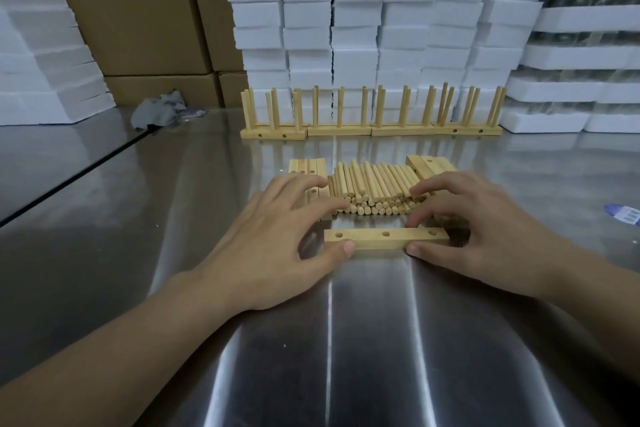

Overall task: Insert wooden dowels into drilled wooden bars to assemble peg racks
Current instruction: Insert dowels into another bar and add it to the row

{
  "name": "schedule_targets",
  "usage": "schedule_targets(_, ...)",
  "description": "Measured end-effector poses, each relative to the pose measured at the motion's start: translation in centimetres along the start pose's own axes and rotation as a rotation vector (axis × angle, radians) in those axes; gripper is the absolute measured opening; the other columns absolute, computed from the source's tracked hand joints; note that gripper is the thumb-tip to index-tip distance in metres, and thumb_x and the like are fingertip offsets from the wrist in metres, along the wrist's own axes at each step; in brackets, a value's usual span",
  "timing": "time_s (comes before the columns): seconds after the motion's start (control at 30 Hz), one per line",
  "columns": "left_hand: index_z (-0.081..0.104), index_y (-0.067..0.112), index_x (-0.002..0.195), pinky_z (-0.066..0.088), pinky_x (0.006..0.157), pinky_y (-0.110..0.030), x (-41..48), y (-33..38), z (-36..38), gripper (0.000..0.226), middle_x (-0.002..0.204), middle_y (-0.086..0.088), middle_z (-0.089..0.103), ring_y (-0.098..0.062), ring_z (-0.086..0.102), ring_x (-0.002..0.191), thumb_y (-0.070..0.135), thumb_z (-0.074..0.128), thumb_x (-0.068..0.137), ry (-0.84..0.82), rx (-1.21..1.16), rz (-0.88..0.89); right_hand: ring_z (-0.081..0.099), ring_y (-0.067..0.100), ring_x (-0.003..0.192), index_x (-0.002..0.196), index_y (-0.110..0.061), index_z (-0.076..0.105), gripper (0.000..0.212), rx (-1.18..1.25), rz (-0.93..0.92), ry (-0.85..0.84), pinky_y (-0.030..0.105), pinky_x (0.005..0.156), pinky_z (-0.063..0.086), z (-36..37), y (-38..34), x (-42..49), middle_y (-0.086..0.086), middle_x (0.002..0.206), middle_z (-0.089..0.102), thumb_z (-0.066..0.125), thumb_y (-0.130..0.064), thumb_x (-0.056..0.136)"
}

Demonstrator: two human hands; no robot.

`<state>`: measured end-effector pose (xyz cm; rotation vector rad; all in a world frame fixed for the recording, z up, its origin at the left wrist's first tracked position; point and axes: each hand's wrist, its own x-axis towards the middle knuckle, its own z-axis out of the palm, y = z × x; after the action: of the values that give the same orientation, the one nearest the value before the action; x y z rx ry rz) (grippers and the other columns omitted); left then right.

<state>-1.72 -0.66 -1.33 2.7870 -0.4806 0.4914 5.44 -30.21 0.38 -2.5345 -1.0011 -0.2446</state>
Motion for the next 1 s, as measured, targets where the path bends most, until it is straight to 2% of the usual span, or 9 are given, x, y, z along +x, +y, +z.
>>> schedule_targets(0.17, 0.038, 0.055, 0.153, 0.029, 0.122, -0.044, 0.1, 0.1, 0.0, 0.063, 0.160, 0.026, 0.028, -0.001, 0.016, 0.154, 0.082, 0.033, 0.096, -0.013, -0.006, 0.000, 0.032, -0.007, 0.131, 0.107, -0.050, 0.072, 0.036, 0.008, -0.005, 0.002, 0.034, 0.113, 0.028, 0.0, -0.1, 0.0, -0.028, 0.137, 0.049, 0.062, -0.072, 0.080)
schedule_targets(0.33, 0.038, 0.047, 0.156, 0.029, 0.120, -0.036, 0.5, 1.0, 0.4, 0.070, 0.156, 0.031, 0.033, 0.007, 0.020, 0.149, 0.082, 0.032, 0.096, 0.040, -0.043, -0.007, 0.036, -0.005, 0.130, 0.105, -0.050, 0.073, 0.035, 0.019, -0.013, 0.016, 0.039, 0.115, 0.033, 0.1, -0.3, 0.1, -0.026, 0.135, 0.051, 0.062, -0.071, 0.080)
schedule_targets(0.53, 0.018, 0.043, 0.166, 0.014, 0.129, -0.033, 1.9, 2.0, 1.4, 0.084, 0.171, 0.025, 0.020, 0.003, 0.005, 0.159, 0.086, 0.026, 0.094, 0.029, 0.014, -0.029, 0.038, -0.004, 0.130, 0.106, -0.050, 0.073, 0.034, 0.029, -0.004, 0.018, 0.042, 0.115, 0.033, 0.2, -0.7, 0.1, -0.026, 0.134, 0.052, 0.062, -0.069, 0.081)
schedule_targets(0.63, 0.015, 0.044, 0.167, 0.010, 0.126, -0.029, 2.1, 1.9, 1.8, 0.087, 0.171, 0.025, 0.020, 0.003, 0.002, 0.159, 0.088, 0.024, 0.093, 0.025, 0.025, -0.047, 0.037, -0.005, 0.130, 0.107, -0.051, 0.073, 0.036, 0.028, 0.003, 0.005, 0.043, 0.116, 0.033, 0.1, -0.7, 0.2, -0.027, 0.135, 0.051, 0.060, -0.070, 0.081)
schedule_targets(0.87, 0.018, 0.046, 0.166, 0.017, 0.117, -0.025, 1.6, 1.7, 1.8, 0.085, 0.165, 0.024, 0.032, 0.003, 0.014, 0.154, 0.088, 0.025, 0.092, 0.029, 0.006, -0.058, 0.039, -0.002, 0.129, 0.106, -0.052, 0.072, 0.033, 0.028, -0.002, -0.002, 0.045, 0.114, 0.036, 0.2, -0.9, 0.2, -0.027, 0.133, 0.052, 0.060, -0.071, 0.081)
schedule_targets(1.0, 0.026, 0.044, 0.164, 0.020, 0.120, -0.027, 1.4, 2.0, 1.4, 0.081, 0.159, 0.023, 0.041, 0.002, 0.025, 0.149, 0.085, 0.027, 0.095, 0.039, 0.023, -0.046, 0.038, -0.001, 0.131, 0.106, -0.051, 0.072, 0.034, 0.019, -0.002, 0.007, 0.045, 0.116, 0.032, 0.1, -0.9, 0.2, -0.026, 0.133, 0.052, 0.061, -0.070, 0.081)
